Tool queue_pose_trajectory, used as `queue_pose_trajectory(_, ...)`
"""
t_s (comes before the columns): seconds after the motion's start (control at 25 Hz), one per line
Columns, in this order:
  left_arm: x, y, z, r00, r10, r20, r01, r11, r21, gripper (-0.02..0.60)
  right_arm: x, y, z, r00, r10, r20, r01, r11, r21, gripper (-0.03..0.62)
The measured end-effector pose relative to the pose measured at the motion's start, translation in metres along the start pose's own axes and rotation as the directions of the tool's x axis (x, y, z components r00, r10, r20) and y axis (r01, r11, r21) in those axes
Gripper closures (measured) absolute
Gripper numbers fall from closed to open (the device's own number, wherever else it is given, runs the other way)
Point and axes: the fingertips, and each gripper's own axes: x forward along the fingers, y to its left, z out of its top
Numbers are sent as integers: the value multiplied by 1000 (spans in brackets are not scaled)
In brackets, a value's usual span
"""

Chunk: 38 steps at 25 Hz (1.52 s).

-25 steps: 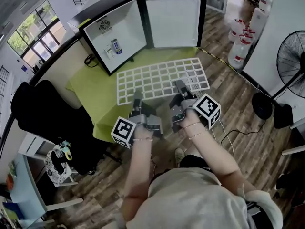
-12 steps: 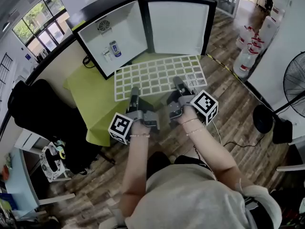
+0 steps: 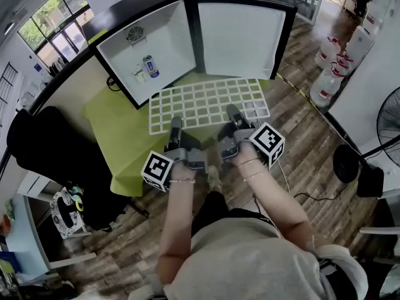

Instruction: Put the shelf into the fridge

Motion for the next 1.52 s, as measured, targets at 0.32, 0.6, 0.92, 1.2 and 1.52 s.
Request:
queue_pose_trajectory(0.32,54,19,32,999,2,54,-1,1000,-16,541,76,-2,1,999,0,-54,-1,1000,-19,565)
queue_pose_trajectory(0.6,111,30,73,996,24,83,-24,1000,1,541,153,2,-7,996,-7,-90,6,1000,-10,566)
queue_pose_trajectory(0.92,148,40,99,994,17,109,-18,1000,6,541,201,0,-13,994,7,-108,-8,1000,-5,565)
queue_pose_trajectory(1.2,180,52,134,990,25,142,-29,999,20,541,256,0,-27,990,21,-141,-22,1000,-6,566)
queue_pose_trajectory(1.52,193,61,161,982,48,185,-53,998,26,545,282,-6,-45,983,13,-182,-12,1000,6,565)
